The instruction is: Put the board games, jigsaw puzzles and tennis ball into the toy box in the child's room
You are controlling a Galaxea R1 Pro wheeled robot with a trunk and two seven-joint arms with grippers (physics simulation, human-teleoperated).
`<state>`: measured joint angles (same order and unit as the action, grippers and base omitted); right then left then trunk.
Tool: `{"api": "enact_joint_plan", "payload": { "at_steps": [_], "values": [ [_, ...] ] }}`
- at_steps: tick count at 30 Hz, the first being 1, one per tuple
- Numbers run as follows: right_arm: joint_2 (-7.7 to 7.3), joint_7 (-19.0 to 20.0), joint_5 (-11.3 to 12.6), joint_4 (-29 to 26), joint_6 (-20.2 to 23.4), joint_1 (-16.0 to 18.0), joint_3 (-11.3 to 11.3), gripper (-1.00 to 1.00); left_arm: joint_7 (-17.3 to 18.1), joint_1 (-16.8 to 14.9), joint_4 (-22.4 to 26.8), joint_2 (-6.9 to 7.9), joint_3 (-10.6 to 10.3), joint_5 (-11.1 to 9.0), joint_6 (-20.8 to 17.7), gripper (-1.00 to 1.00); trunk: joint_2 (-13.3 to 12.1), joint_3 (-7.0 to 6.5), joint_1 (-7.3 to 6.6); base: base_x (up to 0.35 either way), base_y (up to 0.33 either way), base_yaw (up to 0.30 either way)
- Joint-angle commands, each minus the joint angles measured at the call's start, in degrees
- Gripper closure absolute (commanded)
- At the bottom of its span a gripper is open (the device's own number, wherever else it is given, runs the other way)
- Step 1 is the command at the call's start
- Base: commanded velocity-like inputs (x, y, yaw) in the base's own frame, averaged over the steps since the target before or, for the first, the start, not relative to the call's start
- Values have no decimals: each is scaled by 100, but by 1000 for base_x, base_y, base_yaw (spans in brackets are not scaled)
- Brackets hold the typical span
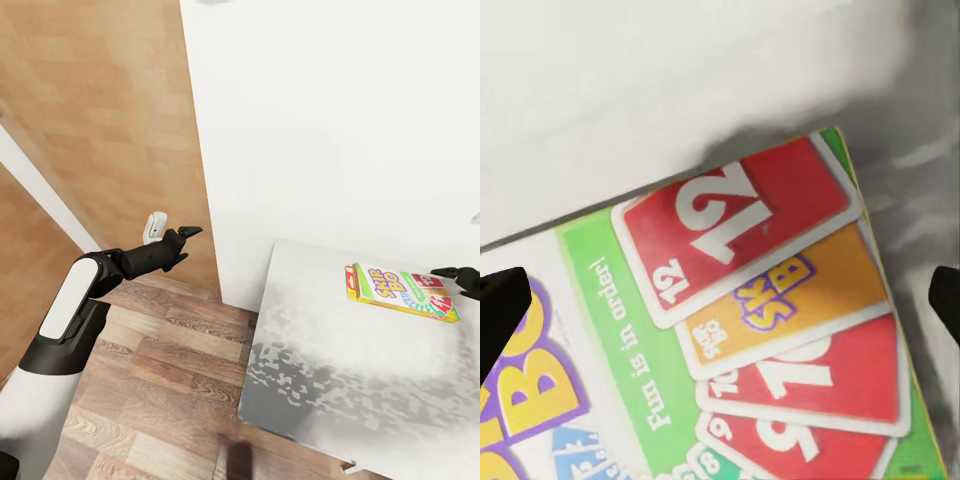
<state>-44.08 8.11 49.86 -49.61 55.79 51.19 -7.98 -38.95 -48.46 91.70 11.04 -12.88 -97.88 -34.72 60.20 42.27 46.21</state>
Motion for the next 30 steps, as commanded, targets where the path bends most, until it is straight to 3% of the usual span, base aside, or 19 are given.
{"api": "enact_joint_plan", "payload": {
  "at_steps": [1,19,30],
  "values": [
    [-18,60,-57,0,29,5,-26,-100,-53,-5,6,3,-4,-54,10,-100,3,5,1,0,0,0],
    [-114,45,-69,40,11,5,-101,-100,-51,-5,9,-1,-4,-52,10,-100,3,5,1,0,0,0],
    [-123,46,-68,379,-233,5,-103,-100,-49,-5,12,-11,-4,-54,10,-100,3,5,1,0,0,0]
  ]
}}
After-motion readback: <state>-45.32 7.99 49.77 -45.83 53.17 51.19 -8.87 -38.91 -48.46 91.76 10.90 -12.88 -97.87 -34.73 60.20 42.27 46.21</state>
